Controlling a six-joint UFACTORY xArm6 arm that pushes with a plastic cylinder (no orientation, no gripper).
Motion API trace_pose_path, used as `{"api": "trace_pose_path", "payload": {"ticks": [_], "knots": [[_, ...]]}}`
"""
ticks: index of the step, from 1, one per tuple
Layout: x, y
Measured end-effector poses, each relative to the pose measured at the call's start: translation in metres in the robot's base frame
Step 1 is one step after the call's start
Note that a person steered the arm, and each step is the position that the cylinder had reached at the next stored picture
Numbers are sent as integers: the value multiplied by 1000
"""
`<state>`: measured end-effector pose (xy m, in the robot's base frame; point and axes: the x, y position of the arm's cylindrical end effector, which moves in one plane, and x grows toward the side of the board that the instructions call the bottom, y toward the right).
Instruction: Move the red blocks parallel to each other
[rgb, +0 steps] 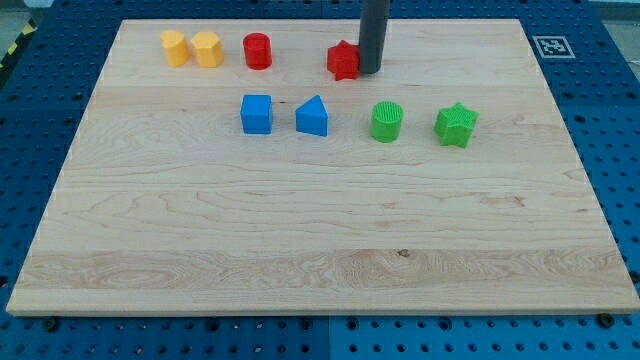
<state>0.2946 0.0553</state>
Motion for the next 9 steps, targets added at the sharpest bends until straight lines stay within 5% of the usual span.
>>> {"api": "trace_pose_path", "payload": {"ticks": [4,6,9], "knots": [[-39,-19],[4,35],[25,-23]]}}
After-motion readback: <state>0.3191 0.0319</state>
